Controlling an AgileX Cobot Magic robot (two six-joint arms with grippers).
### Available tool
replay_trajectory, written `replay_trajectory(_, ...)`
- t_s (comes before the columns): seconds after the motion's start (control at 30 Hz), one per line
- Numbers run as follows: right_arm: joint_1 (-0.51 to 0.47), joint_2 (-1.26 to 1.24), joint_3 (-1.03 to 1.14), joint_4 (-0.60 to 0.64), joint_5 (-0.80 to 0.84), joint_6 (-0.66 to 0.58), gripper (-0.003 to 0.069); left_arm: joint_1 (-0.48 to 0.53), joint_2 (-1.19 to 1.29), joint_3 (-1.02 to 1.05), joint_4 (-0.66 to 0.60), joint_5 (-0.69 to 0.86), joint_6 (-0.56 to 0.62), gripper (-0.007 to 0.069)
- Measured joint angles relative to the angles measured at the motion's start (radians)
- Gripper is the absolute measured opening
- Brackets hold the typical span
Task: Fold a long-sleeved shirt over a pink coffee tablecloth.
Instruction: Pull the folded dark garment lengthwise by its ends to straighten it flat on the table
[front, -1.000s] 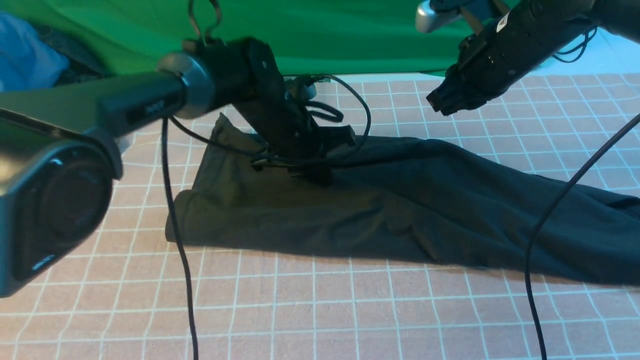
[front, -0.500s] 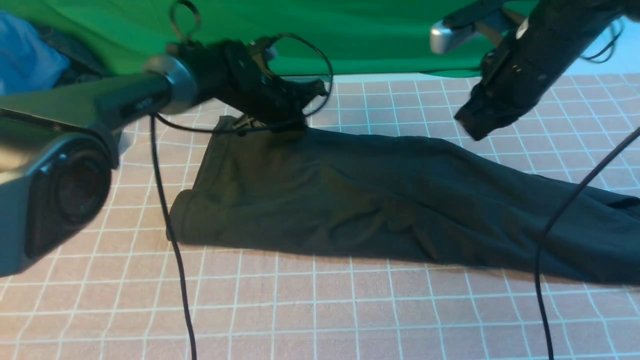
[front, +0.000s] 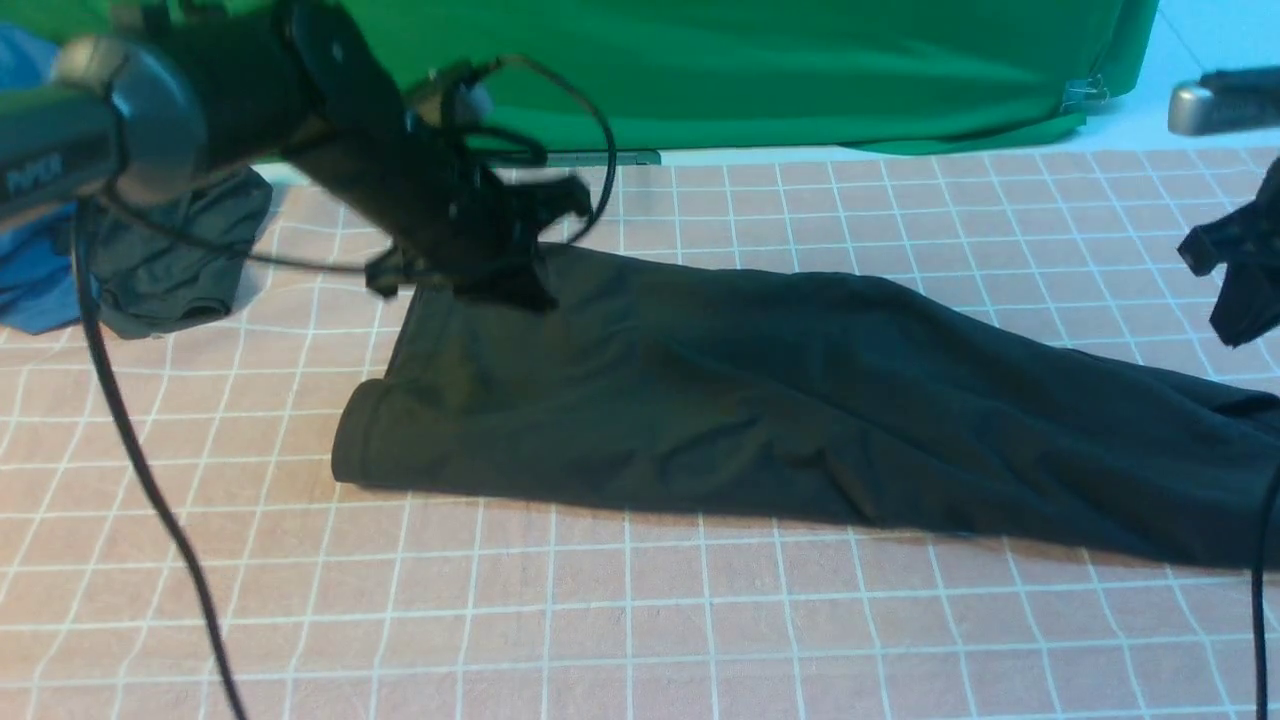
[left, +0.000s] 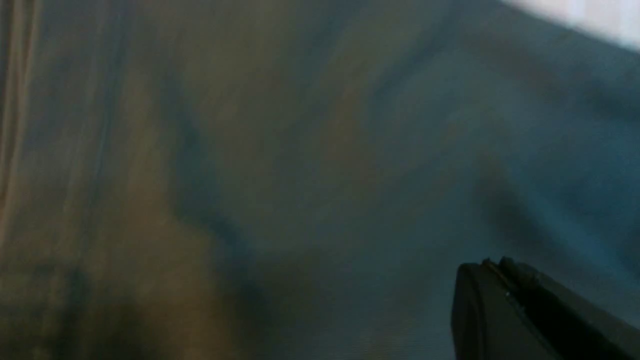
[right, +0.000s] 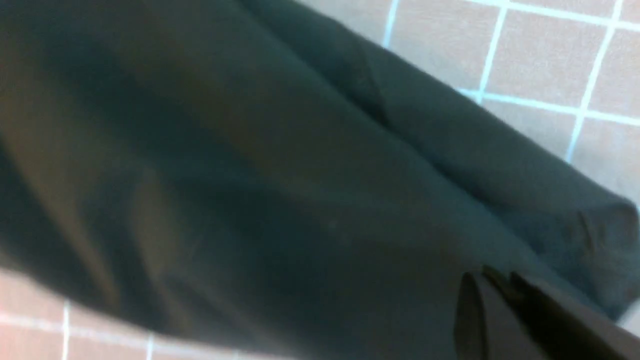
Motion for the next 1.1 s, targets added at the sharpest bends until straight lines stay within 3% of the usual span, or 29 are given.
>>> replay_trajectory(0.2, 0.0, 0.099, 0.001, 0.037, -0.07, -0.054, 0.0299, 0.0, 0.032, 0.106, 0.006, -0.076, 0.022, 0.0013)
replay_trajectory(0.63, 0.013, 0.201, 0.001, 0.039, -0.073, -0.099, 0.0321, 0.0, 0.052, 0.108, 0.009, -0.083, 0.026, 0.0013)
replay_trajectory(0.7, 0.021, 0.209, 0.001, 0.04, -0.061, -0.122, 0.0287, 0.0, 0.052, 0.108, 0.009, -0.087, 0.026, 0.0013)
replay_trajectory(0.83, 0.029, 0.209, -0.003, 0.037, -0.047, -0.134, 0.0083, 0.0, 0.052, 0.108, 0.009, -0.094, 0.026, 0.0013)
replay_trajectory(1.1, 0.03, 0.119, -0.039, 0.036, 0.047, -0.121, 0.0055, 0.0, 0.052, 0.108, 0.017, -0.098, 0.026, 0.0013)
